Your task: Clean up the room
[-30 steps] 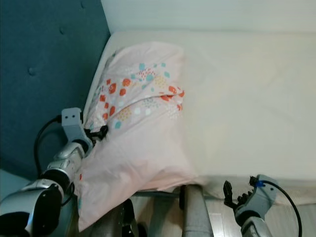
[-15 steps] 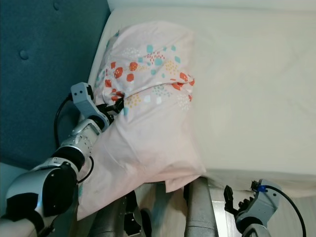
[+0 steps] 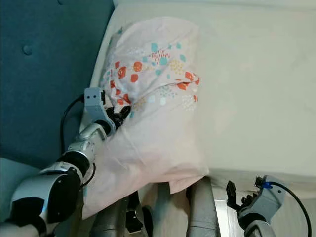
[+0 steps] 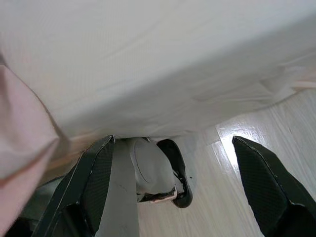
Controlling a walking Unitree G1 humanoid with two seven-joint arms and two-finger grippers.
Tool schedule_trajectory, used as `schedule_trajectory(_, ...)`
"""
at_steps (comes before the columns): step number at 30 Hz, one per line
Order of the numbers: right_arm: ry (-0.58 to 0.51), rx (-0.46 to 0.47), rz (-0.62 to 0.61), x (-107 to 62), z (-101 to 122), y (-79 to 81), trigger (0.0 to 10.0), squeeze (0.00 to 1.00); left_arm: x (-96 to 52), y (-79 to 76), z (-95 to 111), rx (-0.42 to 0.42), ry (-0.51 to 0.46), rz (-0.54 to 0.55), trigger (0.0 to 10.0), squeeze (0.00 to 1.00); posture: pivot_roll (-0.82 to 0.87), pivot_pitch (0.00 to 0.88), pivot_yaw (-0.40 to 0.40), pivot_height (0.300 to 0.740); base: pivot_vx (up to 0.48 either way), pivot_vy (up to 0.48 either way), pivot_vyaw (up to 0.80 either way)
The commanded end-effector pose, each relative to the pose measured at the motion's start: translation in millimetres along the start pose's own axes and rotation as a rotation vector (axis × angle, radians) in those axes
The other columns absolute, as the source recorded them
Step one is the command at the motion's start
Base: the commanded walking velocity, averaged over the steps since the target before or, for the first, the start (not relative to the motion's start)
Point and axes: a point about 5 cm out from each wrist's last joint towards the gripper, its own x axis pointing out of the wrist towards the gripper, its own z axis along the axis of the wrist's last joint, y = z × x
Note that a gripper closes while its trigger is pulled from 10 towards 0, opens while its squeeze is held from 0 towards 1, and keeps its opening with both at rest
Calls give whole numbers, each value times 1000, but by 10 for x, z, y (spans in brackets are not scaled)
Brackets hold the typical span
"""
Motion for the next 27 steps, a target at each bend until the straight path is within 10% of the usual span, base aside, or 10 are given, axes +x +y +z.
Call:
schedule_trajectory(1,20,3,-39,-45,-33,-88,10000,0,-17,-127,-238,-66,88,-51,0,0,-148,438,75,617,0,0,0)
schedule_trajectory(16,-14,9,-69,15,84,-124,10000,0,266,-597,437,-255,-128,-193,0,0,-141,405,86,617,0,0,0)
schedule_trajectory(22,-32,15,-72,54,130,-113,10000,0,299,-523,887,-84,-242,-109,0,0,-134,391,90,617,0,0,0)
schedule_trajectory(27,-48,22,-72,81,165,-102,10000,0,223,-230,1288,311,-310,120,0,0,-127,380,99,617,0,0,0)
